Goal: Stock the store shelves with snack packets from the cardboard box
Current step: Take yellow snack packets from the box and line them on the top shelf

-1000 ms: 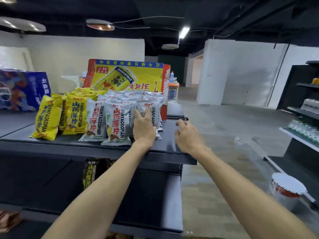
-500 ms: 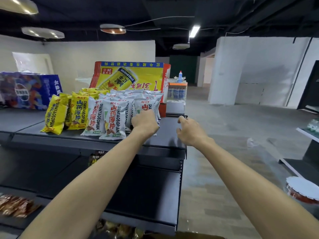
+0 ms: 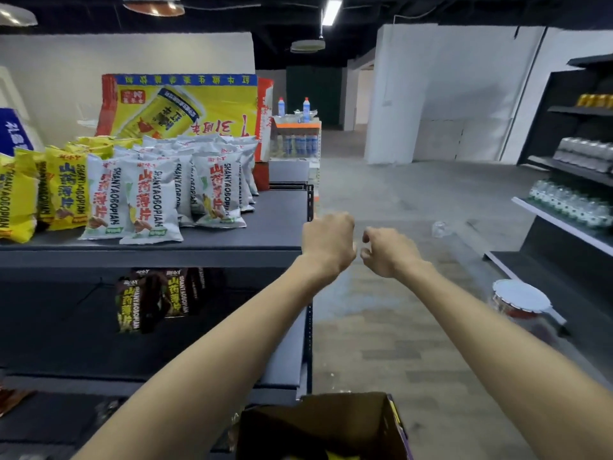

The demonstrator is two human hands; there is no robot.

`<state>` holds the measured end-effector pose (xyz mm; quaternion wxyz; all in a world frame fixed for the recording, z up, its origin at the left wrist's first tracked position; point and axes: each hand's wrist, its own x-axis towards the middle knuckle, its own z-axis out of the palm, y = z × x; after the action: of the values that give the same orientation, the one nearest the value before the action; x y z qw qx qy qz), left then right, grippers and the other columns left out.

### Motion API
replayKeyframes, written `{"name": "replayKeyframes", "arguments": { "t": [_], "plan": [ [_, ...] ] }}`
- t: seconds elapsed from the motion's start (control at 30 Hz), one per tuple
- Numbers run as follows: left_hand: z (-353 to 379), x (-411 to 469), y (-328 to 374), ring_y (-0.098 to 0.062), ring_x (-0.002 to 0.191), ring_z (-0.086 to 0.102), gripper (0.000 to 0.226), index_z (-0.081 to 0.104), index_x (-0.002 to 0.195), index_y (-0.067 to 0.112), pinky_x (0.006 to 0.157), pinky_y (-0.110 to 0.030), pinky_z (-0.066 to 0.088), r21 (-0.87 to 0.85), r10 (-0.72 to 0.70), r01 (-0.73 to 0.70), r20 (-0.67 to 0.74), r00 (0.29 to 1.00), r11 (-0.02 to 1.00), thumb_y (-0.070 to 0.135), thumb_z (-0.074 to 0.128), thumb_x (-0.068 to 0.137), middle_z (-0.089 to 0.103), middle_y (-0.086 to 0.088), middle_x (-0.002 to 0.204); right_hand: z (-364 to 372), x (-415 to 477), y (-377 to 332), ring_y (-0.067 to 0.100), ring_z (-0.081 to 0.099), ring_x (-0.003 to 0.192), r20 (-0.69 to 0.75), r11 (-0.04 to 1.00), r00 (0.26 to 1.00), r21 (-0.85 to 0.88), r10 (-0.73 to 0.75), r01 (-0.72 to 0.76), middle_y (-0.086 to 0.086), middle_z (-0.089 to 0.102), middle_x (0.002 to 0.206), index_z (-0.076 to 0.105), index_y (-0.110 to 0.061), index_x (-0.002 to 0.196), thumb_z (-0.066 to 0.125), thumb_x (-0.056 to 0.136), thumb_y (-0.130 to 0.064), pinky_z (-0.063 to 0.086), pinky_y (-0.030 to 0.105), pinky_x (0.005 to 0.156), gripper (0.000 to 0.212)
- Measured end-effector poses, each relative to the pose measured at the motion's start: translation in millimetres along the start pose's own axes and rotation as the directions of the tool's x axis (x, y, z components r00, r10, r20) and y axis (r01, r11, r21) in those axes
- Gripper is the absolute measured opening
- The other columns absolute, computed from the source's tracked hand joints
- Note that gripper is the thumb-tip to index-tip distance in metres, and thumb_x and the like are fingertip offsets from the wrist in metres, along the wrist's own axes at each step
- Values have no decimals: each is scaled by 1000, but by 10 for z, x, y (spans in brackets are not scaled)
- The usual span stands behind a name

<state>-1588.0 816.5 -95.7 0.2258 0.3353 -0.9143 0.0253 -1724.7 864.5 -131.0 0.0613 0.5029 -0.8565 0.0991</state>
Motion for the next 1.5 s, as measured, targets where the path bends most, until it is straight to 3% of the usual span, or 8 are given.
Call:
{"name": "replayKeyframes", "arguments": {
  "t": [0.3,0.53,0.8,1.0,1.07,1.23,1.33,1.5],
  "plan": [
    [1522,-956,40,-34,96,63,14,56,99,15,70,-36,44,-64,-28,60,418,908,996,23,59,89,65,-10,104,1443,-821,579,32,60,108,221,974,957,88,187,-211,9,64,120,57,-17,120,53,92,-33,48,37,83,32],
    [2497,-2454,-396,-33,106,62,30,59,113,18,81,-36,49,-45,-108,219,760,641,975,31,60,86,64,-10,116,2612,-1638,253,35,59,112,488,949,840,66,237,-307,15,62,120,53,-11,121,54,90,-32,48,38,86,37],
    [2846,-2972,-860,-32,109,60,35,54,121,20,82,-36,50,-28,-111,260,856,505,965,29,58,88,59,-9,122,3125,-1970,-11,32,59,106,570,912,763,57,303,-405,11,59,119,48,-15,127,55,93,-32,47,38,79,38],
    [2885,-3123,-1099,-33,100,63,32,59,112,17,76,-36,51,21,-198,366,869,453,930,29,62,82,65,-10,111,3706,-2215,-112,37,55,115,779,815,525,31,342,-578,16,49,131,32,-24,146,66,88,-32,46,43,93,67],
    [2898,-3155,-1139,-35,100,63,31,60,109,15,77,-38,51,40,-223,393,874,433,919,30,64,82,65,-11,109,3980,-2213,-138,38,53,120,798,778,488,39,353,-627,18,46,135,30,-28,148,67,86,-32,44,41,98,72],
    [2971,-3282,-1263,-37,103,62,25,65,106,11,82,-39,49,115,-381,534,823,421,837,16,62,82,67,-14,108,4578,-2152,-253,38,33,137,773,719,457,2,440,-695,18,24,151,11,-33,156,67,89,-37,35,42,108,88],
    [3030,-3394,-1257,-37,105,61,23,62,107,9,82,-39,48,184,-413,523,836,362,832,12,58,84,64,-15,110,4836,-2183,-272,42,33,136,787,680,414,-9,457,-733,20,20,152,6,-34,156,71,88,-31,35,46,108,94],
    [3133,-3554,-1105,-39,108,57,27,54,111,11,84,-39,46,231,-415,528,872,261,817,15,60,85,58,-16,118,5077,-2335,-290,45,47,118,736,728,506,26,449,-685,21,32,137,8,-29,156,59,93,-16,42,48,98,82]
  ]
}}
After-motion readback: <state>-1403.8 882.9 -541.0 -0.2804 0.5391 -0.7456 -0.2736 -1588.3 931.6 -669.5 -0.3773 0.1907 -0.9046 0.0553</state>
